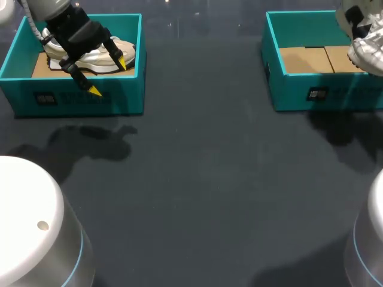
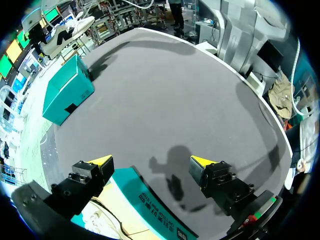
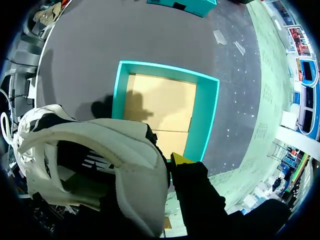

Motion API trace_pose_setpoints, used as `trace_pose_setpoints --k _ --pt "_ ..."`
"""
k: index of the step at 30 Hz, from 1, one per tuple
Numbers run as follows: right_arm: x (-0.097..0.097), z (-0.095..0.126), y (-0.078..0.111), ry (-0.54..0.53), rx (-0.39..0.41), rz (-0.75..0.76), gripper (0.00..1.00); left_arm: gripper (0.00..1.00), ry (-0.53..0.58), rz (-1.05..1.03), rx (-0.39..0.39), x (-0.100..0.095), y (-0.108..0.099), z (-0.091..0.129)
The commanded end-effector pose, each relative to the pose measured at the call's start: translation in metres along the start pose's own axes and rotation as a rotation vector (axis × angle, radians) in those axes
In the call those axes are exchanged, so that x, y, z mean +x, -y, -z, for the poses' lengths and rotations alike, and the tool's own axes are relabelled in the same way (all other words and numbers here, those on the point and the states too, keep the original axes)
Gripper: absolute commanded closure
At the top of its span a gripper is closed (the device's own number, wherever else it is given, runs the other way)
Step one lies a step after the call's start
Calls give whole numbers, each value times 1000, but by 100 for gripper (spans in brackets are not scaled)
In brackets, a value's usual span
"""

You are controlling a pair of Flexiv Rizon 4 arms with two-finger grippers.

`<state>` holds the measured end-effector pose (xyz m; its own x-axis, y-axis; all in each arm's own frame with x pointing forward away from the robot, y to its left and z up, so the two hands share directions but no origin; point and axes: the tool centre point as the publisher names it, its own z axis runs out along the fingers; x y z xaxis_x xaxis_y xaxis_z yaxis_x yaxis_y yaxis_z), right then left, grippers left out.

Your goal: Take the shoe out of the shoebox, open the shoe tongue, remove and reinsert the insole, then place the shoe into the shoebox

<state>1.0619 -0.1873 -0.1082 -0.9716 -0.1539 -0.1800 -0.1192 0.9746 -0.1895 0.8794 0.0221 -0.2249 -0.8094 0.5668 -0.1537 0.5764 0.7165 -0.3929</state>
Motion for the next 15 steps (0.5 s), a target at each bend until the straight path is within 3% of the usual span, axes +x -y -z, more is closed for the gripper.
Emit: trace_pose_setpoints --k 1,15 --pt "1 2 1 1 1 0 100 0 -1 -1 -3 0 0 0" --pt "-37 -10 59 3 16 48 100 0 -1 -1 -3 0 0 0"
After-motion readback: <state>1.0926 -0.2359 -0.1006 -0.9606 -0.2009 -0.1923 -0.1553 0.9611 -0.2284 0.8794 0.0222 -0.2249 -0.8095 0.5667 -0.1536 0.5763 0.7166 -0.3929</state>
